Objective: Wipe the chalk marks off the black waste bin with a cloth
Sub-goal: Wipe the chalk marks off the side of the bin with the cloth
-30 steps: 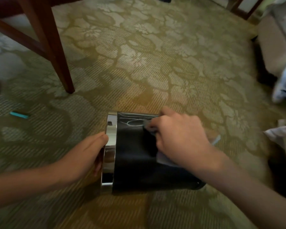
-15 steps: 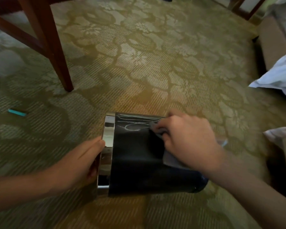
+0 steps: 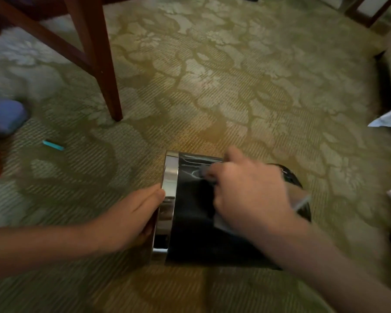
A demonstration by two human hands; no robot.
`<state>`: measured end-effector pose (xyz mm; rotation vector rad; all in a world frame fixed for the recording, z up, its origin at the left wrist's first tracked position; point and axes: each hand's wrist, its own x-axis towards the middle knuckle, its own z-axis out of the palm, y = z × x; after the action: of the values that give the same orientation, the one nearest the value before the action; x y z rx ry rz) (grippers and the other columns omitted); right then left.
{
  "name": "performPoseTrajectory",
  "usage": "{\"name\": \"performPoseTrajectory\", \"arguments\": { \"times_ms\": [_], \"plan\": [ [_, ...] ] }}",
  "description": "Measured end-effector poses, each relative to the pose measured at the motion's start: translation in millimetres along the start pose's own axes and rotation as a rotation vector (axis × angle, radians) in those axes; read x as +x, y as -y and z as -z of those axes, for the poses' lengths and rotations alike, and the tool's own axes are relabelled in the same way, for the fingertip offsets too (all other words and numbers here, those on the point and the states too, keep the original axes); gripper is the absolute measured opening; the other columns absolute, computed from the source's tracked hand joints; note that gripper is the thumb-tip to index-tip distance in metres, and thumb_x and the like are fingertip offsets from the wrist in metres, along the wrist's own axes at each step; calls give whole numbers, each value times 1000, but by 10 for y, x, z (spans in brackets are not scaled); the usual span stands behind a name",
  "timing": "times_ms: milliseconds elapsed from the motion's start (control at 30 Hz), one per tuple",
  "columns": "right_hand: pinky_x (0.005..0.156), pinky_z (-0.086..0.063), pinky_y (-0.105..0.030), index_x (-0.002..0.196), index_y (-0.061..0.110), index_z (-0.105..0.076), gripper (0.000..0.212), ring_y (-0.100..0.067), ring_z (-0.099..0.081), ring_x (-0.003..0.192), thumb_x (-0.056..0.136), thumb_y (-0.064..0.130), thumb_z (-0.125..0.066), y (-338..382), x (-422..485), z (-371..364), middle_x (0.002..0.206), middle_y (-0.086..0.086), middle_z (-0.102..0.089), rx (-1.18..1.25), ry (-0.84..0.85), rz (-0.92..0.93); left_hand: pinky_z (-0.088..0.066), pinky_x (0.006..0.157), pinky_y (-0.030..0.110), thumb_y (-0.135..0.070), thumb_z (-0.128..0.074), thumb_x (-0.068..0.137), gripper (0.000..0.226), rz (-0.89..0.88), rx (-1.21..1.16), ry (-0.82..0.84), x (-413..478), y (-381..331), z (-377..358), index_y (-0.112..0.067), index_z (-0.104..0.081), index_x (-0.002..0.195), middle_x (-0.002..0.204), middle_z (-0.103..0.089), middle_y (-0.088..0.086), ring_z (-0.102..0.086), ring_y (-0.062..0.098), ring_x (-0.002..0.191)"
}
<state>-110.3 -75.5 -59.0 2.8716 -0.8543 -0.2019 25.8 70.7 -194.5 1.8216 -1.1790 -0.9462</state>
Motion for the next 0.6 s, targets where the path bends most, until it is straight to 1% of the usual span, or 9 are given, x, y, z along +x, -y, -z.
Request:
{"name": "performPoseTrajectory", "arguments": {
  "times_ms": [100,133,167,233,333,400,467,500,600],
  "plan": [
    [54,-20,-33,110,31,-60,32,-24,-54,89,79,32,-62,304,34,-21,92,2,-26,110,29,115,-34,78,20,-20,-34,103,24,-50,25,103,-2,-17,44,-41,-43,111,87,-41,-27,-38,-11,77],
    [53,-19,-33,111,33,-59,33,-23,-54,89,79,32,-62,251,28,-37,94,3,-31,100,11,108,-39,74,24,-26,-33,102,20,-61,-24,110,0,-71,68,-33,-51,108,83,-49,-22,-45,-7,73],
    [52,-18,-31,111,34,-60,33,-23,-56,86,78,34,-62,140,7,-62,96,3,-37,58,-13,80,-46,68,28,-33,-33,100,27,-67,-92,99,16,-138,102,-24,-58,102,81,-59,-13,-54,1,71],
    [52,-21,-30,108,35,-62,31,-22,-61,79,77,35,-60,-137,-48,-105,98,4,-46,-28,-26,-13,-50,62,37,-37,-33,100,34,-54,-216,73,33,-252,118,-23,-62,88,77,-65,2,-61,14,68],
    [52,-26,-29,102,33,-64,23,-21,-62,75,80,34,-55,-391,-90,-74,99,5,-48,-122,-30,-146,-43,52,19,-28,-32,102,38,-42,-218,-1,37,-308,92,-31,-55,72,61,-54,-5,-51,0,53],
    [51,-24,-29,100,31,-65,23,-22,-62,74,78,34,-56,-326,-88,-80,98,4,-49,-123,-36,-136,-44,51,22,-29,-31,103,39,-34,-263,16,48,-315,94,-19,-55,74,62,-55,1,-51,6,53],
    [50,-17,-29,102,30,-64,28,-23,-60,80,75,35,-61,-45,-30,-60,98,2,-46,-39,-35,-57,-48,55,31,-33,-31,102,41,-50,-267,21,42,-310,98,-11,-55,78,67,-60,8,-55,19,59],
    [51,-15,-30,102,29,-63,29,-23,-58,83,74,34,-63,130,10,-62,99,1,-44,22,-41,13,-48,57,31,-33,-32,100,38,-68,-239,11,33,-304,102,-13,-56,79,69,-61,6,-56,16,60],
    [51,-16,-32,103,28,-64,26,-22,-55,80,77,31,-64,377,79,-80,93,1,-37,108,-54,150,-41,54,13,-19,-31,105,35,-117,-212,-7,3,-317,77,-18,-55,79,64,-61,-12,-51,-3,55]
  ]
}}
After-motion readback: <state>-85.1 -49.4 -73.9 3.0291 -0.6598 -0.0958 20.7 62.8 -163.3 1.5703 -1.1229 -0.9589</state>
